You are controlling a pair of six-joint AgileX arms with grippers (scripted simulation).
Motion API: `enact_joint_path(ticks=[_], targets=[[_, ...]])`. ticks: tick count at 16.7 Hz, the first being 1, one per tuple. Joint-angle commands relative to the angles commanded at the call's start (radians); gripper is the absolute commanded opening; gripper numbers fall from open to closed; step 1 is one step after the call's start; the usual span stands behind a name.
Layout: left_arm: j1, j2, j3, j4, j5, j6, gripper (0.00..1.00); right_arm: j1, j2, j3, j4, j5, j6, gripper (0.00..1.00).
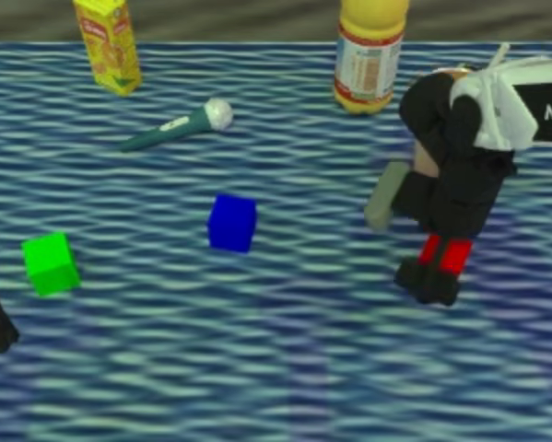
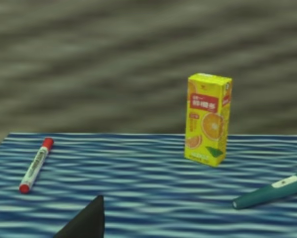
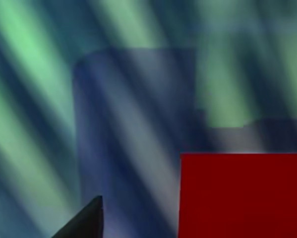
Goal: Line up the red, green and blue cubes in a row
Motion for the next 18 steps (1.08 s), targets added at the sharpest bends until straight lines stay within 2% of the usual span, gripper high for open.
enact_joint_path(ticks=[6, 18], targets=[[0.000, 0.000, 0.000, 0.000, 0.000, 0.000, 1.00, 0.001, 0.018, -0.021, 0.034, 0.000, 0.000, 1.00], [0.000, 0.000, 0.000, 0.000, 0.000, 0.000, 1.00, 0.001, 0.018, -0.021, 0.034, 0.000, 0.000, 0.10]])
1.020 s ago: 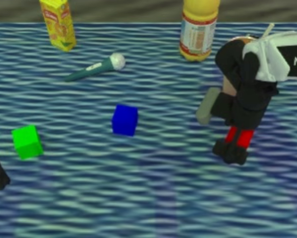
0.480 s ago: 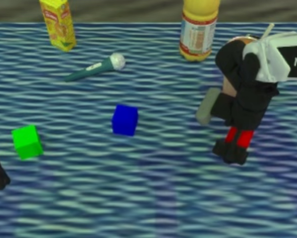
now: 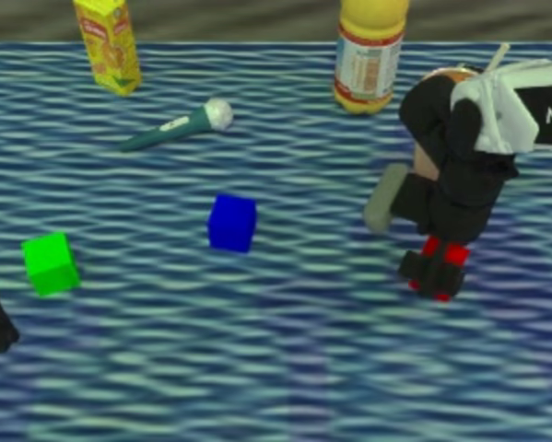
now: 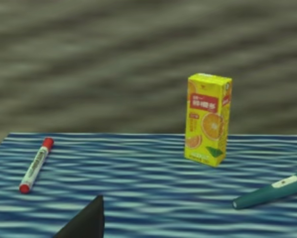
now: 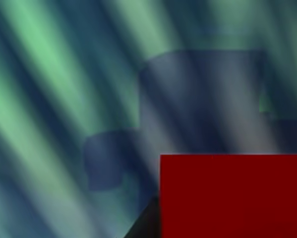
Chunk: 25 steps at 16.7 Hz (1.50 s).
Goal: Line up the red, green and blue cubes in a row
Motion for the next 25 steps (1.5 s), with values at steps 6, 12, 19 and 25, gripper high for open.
enact_joint_path(ticks=[6, 12, 19, 25], targets=[[0.000, 0.000, 0.000, 0.000, 0.000, 0.000, 1.00, 0.000, 0.000, 0.000, 0.000, 0.000, 0.000, 0.00], [0.000, 0.000, 0.000, 0.000, 0.000, 0.000, 1.00, 0.000, -0.039, 0.019, -0.041, -0.012, 0.012, 0.00], [0.000, 0.000, 0.000, 0.000, 0.000, 0.000, 1.00, 0.008, -0.129, 0.145, -0.262, -0.013, 0.009, 0.00], [0.000, 0.000, 0.000, 0.000, 0.000, 0.000, 1.00, 0.020, -0.119, 0.160, -0.270, -0.013, 0.013, 0.00]])
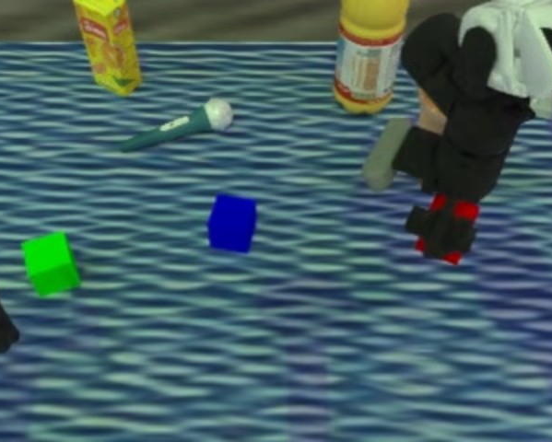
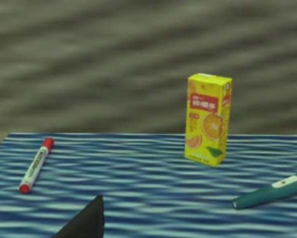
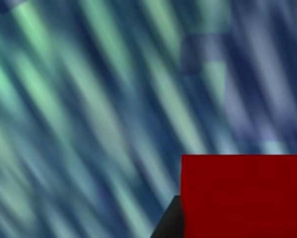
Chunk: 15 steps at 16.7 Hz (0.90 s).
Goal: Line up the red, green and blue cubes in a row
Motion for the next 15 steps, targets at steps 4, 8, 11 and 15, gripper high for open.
enact_joint_path(ticks=[4, 8, 11, 15], targets=[[0.000, 0.000, 0.000, 0.000, 0.000, 0.000, 1.00, 0.143, 0.072, 0.129, -0.062, 0.001, 0.026, 0.00], [0.000, 0.000, 0.000, 0.000, 0.000, 0.000, 1.00, 0.366, 0.168, 0.309, -0.152, 0.001, 0.064, 0.00], [0.000, 0.000, 0.000, 0.000, 0.000, 0.000, 1.00, 0.514, 0.223, 0.425, -0.206, 0.002, 0.090, 0.00], [0.000, 0.000, 0.000, 0.000, 0.000, 0.000, 1.00, 0.578, 0.245, 0.482, -0.229, 0.004, 0.106, 0.00]])
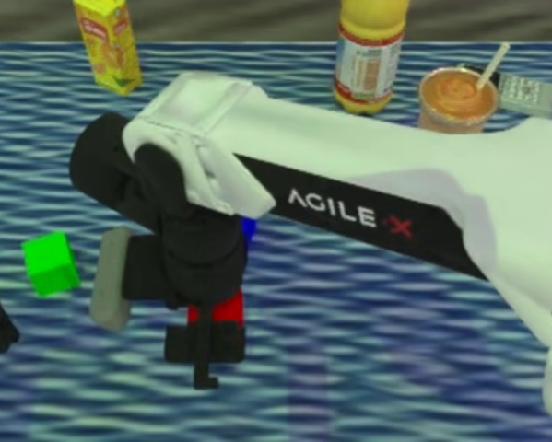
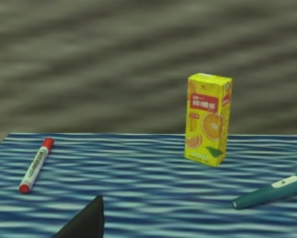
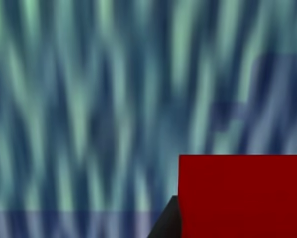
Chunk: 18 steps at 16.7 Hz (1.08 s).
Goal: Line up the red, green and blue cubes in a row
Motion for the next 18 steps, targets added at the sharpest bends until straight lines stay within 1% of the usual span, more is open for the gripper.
enact_joint_path(ticks=[5, 11, 13, 16, 18], targets=[[0.000, 0.000, 0.000, 0.000, 0.000, 0.000, 1.00, -0.004, -0.002, -0.018, 0.019, -0.001, 0.002, 0.00], [0.000, 0.000, 0.000, 0.000, 0.000, 0.000, 1.00, 0.000, 0.034, -0.177, 0.217, -0.001, 0.003, 0.00], [0.000, 0.000, 0.000, 0.000, 0.000, 0.000, 1.00, 0.002, 0.042, -0.205, 0.248, 0.000, 0.002, 0.00], [0.000, 0.000, 0.000, 0.000, 0.000, 0.000, 1.00, 0.002, 0.043, -0.206, 0.249, 0.001, 0.002, 0.00], [0.000, 0.000, 0.000, 0.000, 0.000, 0.000, 1.00, 0.002, 0.043, -0.206, 0.249, 0.001, 0.002, 0.15]])
